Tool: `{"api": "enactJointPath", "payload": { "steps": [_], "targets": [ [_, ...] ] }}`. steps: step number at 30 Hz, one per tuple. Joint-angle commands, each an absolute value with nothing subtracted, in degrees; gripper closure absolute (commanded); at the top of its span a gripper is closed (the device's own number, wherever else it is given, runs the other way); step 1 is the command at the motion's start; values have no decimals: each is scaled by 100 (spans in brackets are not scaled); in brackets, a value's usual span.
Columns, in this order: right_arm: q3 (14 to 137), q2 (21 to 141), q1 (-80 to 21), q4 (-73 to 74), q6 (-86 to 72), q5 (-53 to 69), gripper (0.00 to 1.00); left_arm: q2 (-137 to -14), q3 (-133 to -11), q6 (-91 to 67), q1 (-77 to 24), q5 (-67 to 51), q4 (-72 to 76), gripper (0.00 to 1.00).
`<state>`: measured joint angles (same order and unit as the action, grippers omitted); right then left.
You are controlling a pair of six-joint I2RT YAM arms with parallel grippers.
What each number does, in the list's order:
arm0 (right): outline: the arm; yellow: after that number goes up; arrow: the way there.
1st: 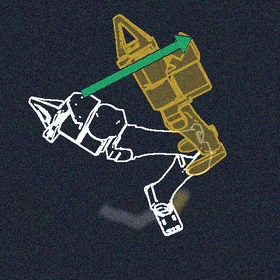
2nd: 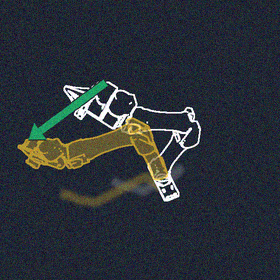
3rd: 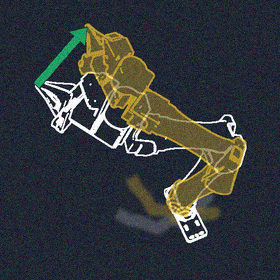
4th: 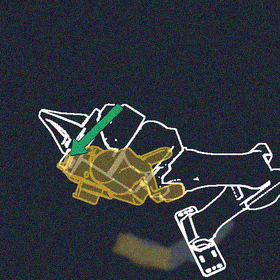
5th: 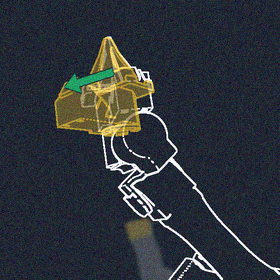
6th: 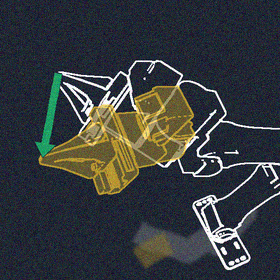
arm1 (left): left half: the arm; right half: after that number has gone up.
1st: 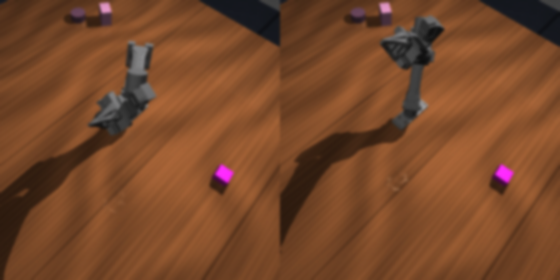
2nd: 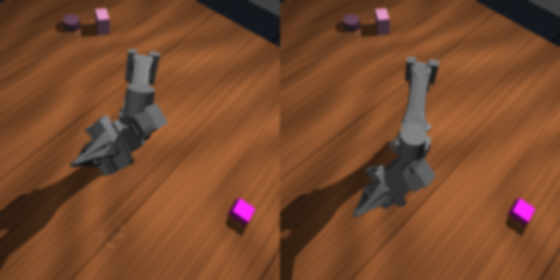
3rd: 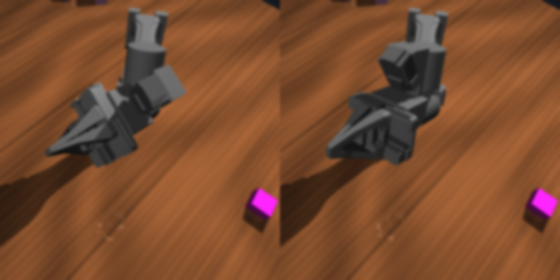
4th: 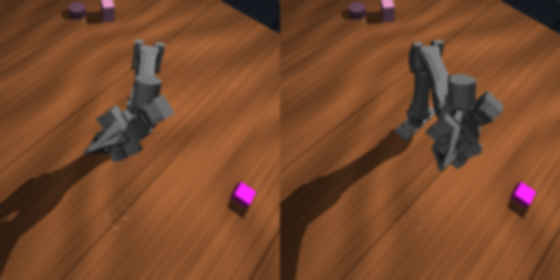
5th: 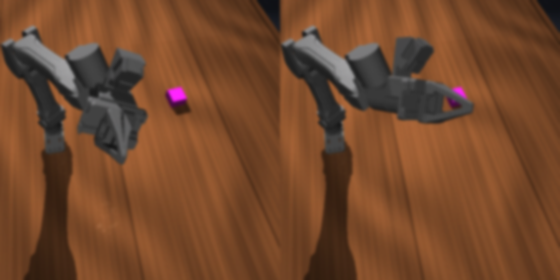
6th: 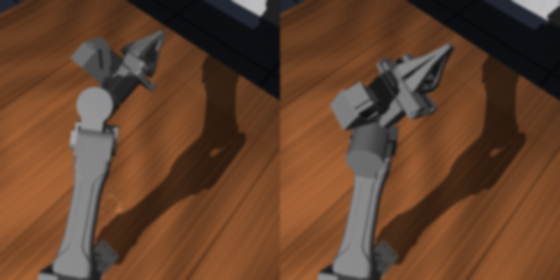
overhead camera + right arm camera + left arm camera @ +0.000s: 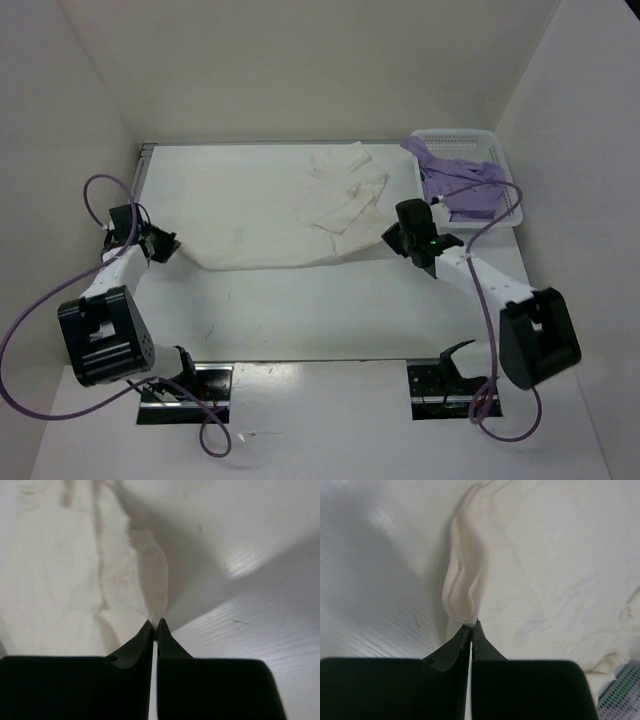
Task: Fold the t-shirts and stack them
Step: Fold the flattened tshirt in 1/3 of the way
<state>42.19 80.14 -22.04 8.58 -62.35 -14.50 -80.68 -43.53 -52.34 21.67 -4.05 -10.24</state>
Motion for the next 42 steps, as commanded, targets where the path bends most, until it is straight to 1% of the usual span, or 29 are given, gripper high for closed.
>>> {"api": "enactJointPath", "payload": {
  "steps": [1, 4, 5, 6, 8, 11, 13, 15, 17, 20, 22, 25, 28, 29, 30, 31, 34, 37, 39, 42],
  "targets": [
    [5061, 6586, -2259, 1923, -5661, -1952, 100, -7305, -4843, -4887, 2145, -904, -1370, 100],
    [6025, 6207, -2076, 2853, -5118, -1882, 100, -7058, -5377, -4720, 2197, -1387, -1713, 100],
    [6255, 6135, -2013, 2996, -4985, -1820, 100, -6997, -5692, -4720, 2276, -1745, -1775, 100],
    [6754, 6083, -1943, 3119, -4844, -1750, 100, -6996, -5852, -4720, 2416, -1932, -1775, 100],
    [7336, 6029, -1733, 3478, -4572, -1697, 100, -6943, -6264, -4833, 2522, -2179, -1854, 100],
    [8897, 6230, -1652, 3839, -3931, -1696, 100, -6873, -7291, -5131, 2776, -2731, -1794, 100],
    [9446, 6231, -1652, 3911, -3754, -1696, 100, -6873, -7443, -5413, 2996, -3136, -1680, 100],
    [10132, 6390, -1600, 3999, -3578, -1644, 100, -6873, -7908, -5826, 3373, -3629, -1364, 100],
    [10553, 6503, -1600, 4052, -3499, -1591, 100, -6873, -7997, -6072, 3454, -3849, -1205, 100],
    [11606, 6827, -1600, 4165, -3367, -1434, 100, -7066, -8620, -6397, 3629, -4165, -1152, 100],
    [12161, 7004, -1600, 4166, -3253, -1336, 100, -7250, -8893, -6538, 3630, -4166, -1037, 100],
    [12270, 7382, -1600, 3921, -3199, -1284, 100, -7540, -9026, -6688, 3683, -4166, -827, 100],
    [11814, 7812, -1600, 3517, -3146, -1135, 100, -7830, -8974, -6557, 3683, -3956, -817, 100],
    [11752, 7987, -1365, 3446, -3233, -908, 100, -7901, -8974, -6444, 3683, -3903, -817, 100],
    [11647, 8346, -1214, 3341, -3313, -261, 100, -8067, -8921, -6329, 3630, -3737, -878, 100],
    [11585, 8524, -1100, 3209, -3383, -46, 100, -8155, -8921, -6224, 3569, -3666, -966, 100],
    [11539, 9200, -1099, 2998, -3384, 97, 100, -8742, -8921, -5951, 3271, -3411, -1019, 100],
    [11987, 10053, -1099, 3120, -3384, 333, 100, -9201, -8868, -5950, 3033, -3288, -949, 100],
    [12584, 10431, -1099, 3198, -3436, 412, 100, -9658, -9043, -5950, 2839, -3287, -897, 100],
    [13970, 11213, -1099, 3637, -3437, 413, 100, -10168, -9727, -6108, 2716, -3217, -896, 100]
  ]
}}
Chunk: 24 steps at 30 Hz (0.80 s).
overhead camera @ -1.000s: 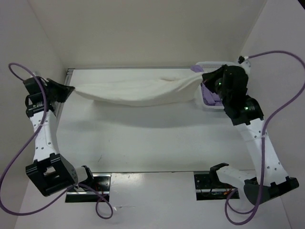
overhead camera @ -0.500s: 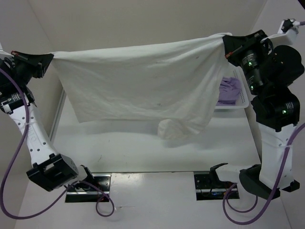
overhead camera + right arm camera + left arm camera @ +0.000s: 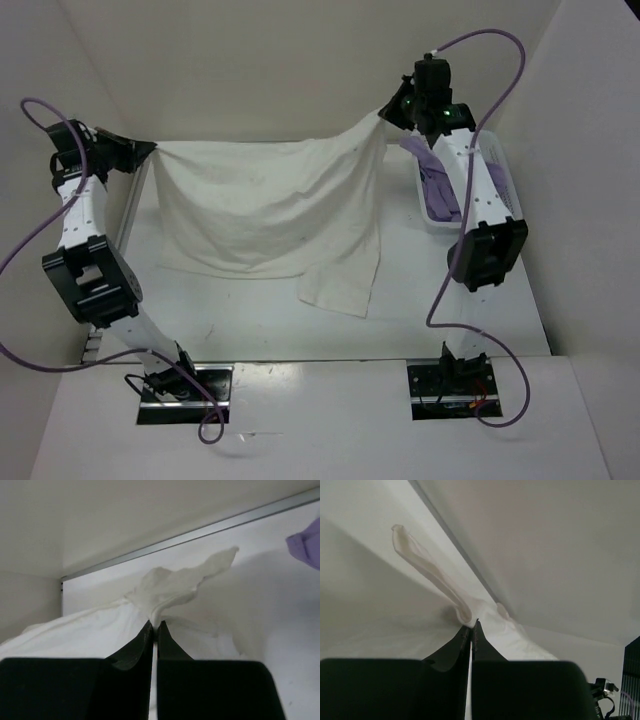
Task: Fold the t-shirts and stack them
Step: Fold the flattened tshirt in 1/3 of the way
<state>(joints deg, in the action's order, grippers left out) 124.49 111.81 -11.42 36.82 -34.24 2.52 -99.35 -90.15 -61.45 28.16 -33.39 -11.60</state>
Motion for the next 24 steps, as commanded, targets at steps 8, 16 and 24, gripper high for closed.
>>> {"api": "enactJointPath", "payload": {
  "steps": [8, 16, 24],
  "targets": [
    [15515, 11586, -739, 3359, -4113, 958, 100, -10802, -11627, -6565, 2663, -3322, -1072, 100],
    [13349, 10441, -527, 2982, -3850, 1283, 100, -10003, -10611, -6469, 2716, -3103, -475, 100],
    [8251, 9159, -475, 1750, -3612, 1152, 100, -9431, -7447, -6048, 2716, -3042, 562, 100]
  ]
}}
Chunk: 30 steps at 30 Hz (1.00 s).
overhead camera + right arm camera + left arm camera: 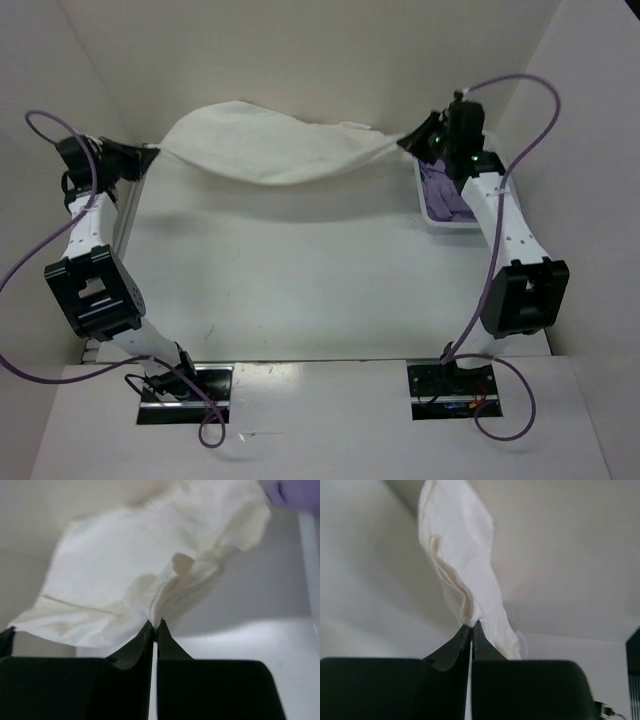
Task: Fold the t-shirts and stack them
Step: Fold the flattened tshirt in 1/3 of the way
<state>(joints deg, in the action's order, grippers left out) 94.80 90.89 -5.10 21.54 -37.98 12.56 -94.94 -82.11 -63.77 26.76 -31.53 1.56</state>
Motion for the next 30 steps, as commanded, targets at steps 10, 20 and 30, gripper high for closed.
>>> {"api": "enactJointPath", "payload": {
  "steps": [10, 20, 30],
  "targets": [
    [6232, 9439, -475, 1634, -3507, 1028, 100, -9580, -5380, -5054, 2716, -2497, 634, 100],
    [5484, 8817, -404, 2829, -3208, 703, 98, -9185, -4764, -4562, 3136, -1969, -728, 98],
    [5133, 8095, -202, 3708, -3497, 1301, 97, -8034, -4104, -4193, 3788, -1197, -2021, 95]
  ]
}}
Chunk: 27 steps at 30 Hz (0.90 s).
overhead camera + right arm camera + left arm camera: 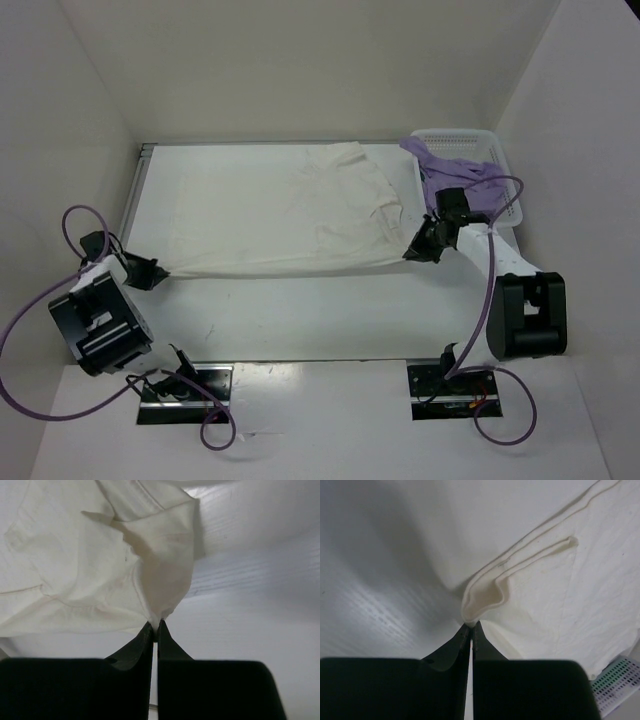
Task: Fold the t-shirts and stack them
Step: Fold the flattened tshirt in 1/3 of the way
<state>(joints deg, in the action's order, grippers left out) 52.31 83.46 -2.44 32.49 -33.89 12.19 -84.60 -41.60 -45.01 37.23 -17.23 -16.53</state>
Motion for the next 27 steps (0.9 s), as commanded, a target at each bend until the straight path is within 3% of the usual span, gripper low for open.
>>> {"api": "enactJointPath", "payload": {
  "steps": [1, 5, 6, 7, 9, 10, 12, 15, 17, 18, 21, 22, 25, 27],
  "targets": [
    [5133, 8043, -202, 3761, -3498, 1353, 97, -7946, -4035, -4105, 3788, -1074, -2196, 95],
    [4940, 7691, -202, 4033, -3612, 1414, 96, -7586, -4034, -4271, 3788, -1159, -2539, 92],
    [4887, 7630, -272, 4147, -3612, 1415, 96, -7585, -4034, -4341, 3788, -1282, -2610, 88],
    [4808, 7516, -272, 4227, -3665, 1467, 94, -7428, -4034, -4342, 3788, -1370, -2671, 74],
    [4808, 7392, -412, 4428, -3665, 1468, 81, -7287, -4104, -4342, 3788, -1423, -2776, 49],
    [4808, 7244, -413, 4482, -3665, 1468, 71, -7234, -4191, -4342, 3788, -1302, -2847, 25],
    [4895, 7172, -413, 4587, -3665, 1397, 48, -7172, -4446, -4228, 3788, -1144, -3022, 16],
    [5534, 7084, -413, 4745, -3438, 986, 34, -7172, -4825, -4104, 3474, -775, -2910, 11],
    [5756, 7171, -413, 4746, -3358, 984, 32, -7023, -4756, -4104, 3402, -773, -2796, 15],
    [5818, 7276, -483, 4624, -3357, 984, 32, -6970, -4685, -3983, 3097, -956, -2438, 32],
    [5871, 7803, -1211, 3852, -3585, 1106, 76, -6830, -4493, -3955, 1809, -740, -2031, 65],
    [5871, 7996, -1465, 3589, -3682, 1107, 100, -6829, -4491, -4016, 1454, -669, -1978, 74],
    [5950, 8761, -2362, 2779, -4042, 888, 100, -6961, -4133, -4463, 313, -571, -1864, 81],
    [5950, 9182, -2759, 2252, -4201, 888, 100, -7188, -3842, -4920, -34, -868, -1443, 81]
  ]
}}
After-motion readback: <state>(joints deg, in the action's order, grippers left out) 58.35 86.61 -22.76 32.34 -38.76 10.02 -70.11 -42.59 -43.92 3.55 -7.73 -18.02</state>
